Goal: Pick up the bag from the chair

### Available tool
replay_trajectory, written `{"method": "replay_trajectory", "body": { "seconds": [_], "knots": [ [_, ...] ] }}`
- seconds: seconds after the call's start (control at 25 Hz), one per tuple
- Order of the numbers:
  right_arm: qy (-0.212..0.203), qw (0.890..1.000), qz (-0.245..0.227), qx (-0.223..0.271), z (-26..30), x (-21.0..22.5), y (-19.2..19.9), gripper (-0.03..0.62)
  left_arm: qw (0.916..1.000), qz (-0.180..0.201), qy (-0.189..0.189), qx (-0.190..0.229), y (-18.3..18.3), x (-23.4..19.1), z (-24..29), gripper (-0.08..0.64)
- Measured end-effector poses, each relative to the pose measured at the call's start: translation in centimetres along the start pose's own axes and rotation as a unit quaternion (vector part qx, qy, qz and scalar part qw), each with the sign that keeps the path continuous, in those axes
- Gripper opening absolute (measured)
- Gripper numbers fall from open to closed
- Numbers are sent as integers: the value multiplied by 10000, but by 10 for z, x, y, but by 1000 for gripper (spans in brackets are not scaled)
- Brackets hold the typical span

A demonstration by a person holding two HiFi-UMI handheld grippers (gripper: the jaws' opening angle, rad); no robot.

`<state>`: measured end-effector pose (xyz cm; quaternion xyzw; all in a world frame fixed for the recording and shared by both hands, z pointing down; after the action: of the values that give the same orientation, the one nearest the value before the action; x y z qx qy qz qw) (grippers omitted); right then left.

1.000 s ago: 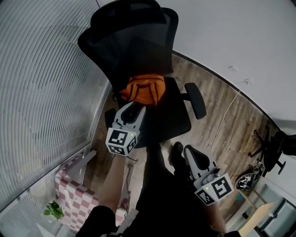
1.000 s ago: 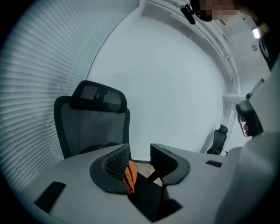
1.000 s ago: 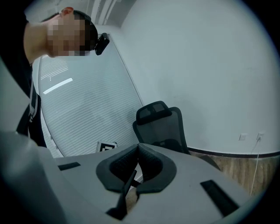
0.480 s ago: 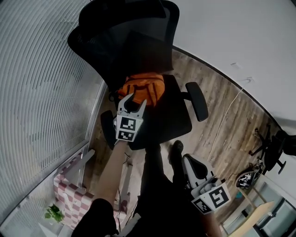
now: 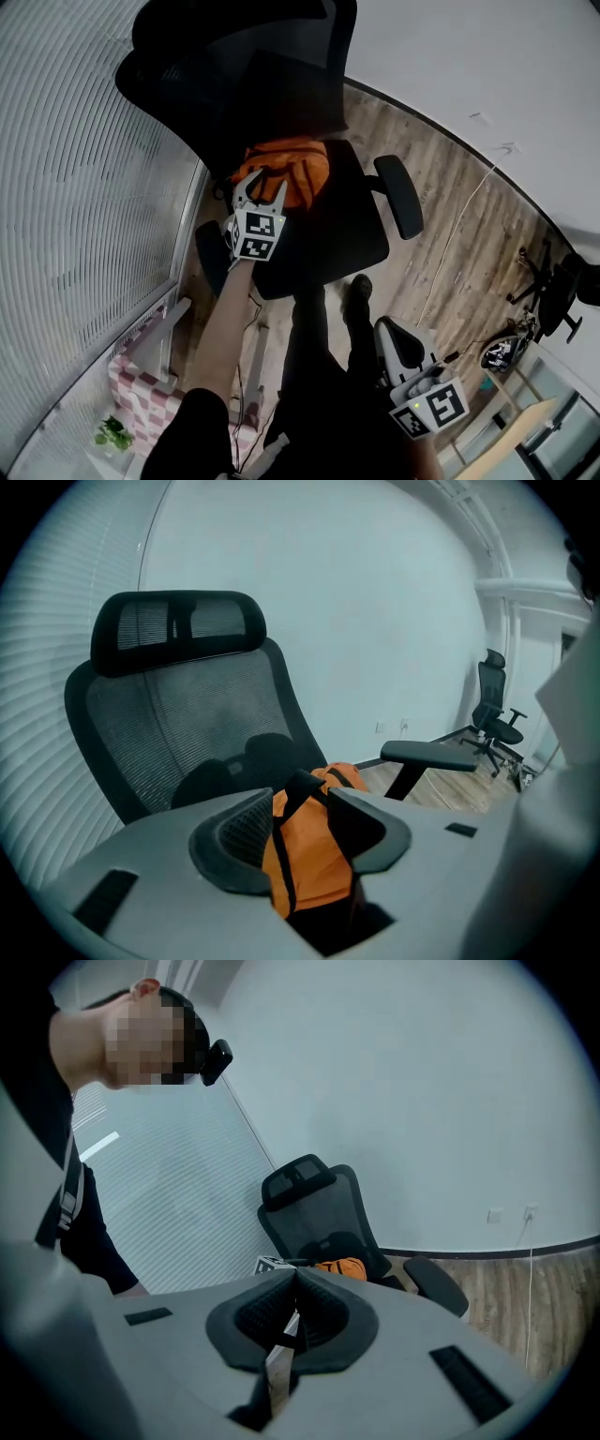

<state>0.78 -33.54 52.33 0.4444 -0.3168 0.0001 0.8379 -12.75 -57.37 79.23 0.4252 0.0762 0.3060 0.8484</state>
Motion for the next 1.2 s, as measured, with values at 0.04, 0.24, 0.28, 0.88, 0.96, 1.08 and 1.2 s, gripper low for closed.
{"method": "replay_trajectory", "body": {
  "seconds": [0.04,0.24,0.28,0.88,0.96,1.08,1.2],
  "knots": [
    [27,10000,-14,-10,0,0,1,20,10000,4,-43,9,0,0,2,184],
    [65,10000,-33,-34,1,3,0,20,9996,126,-265,42,1,1,14,182],
    [66,10000,-30,-30,2,3,0,20,9994,106,-314,57,1,0,15,171],
    [135,9998,-52,100,-4,1,-8,20,9971,-188,-659,342,-21,-12,4,45],
    [108,9999,-69,112,-4,-1,-9,20,9964,-244,-710,400,-25,-13,-1,45],
    [55,9998,-109,141,-5,-4,-11,20,9959,-251,-729,483,-32,-12,-9,44],
    [1,9997,-153,185,-6,-10,-14,20,9960,-307,-673,495,-35,-11,-19,43]
  ]
}}
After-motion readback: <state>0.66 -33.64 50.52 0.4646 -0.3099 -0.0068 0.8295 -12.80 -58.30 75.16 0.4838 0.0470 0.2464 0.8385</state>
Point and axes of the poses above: the fingertips, and each gripper's own axes: z forward along the fingers, x to its right, y out of its underside, the point moved 2 cm from there along -z, backward along the fingers, and after that the axes turned 10 degrees about -y, right-handed, at the moved point
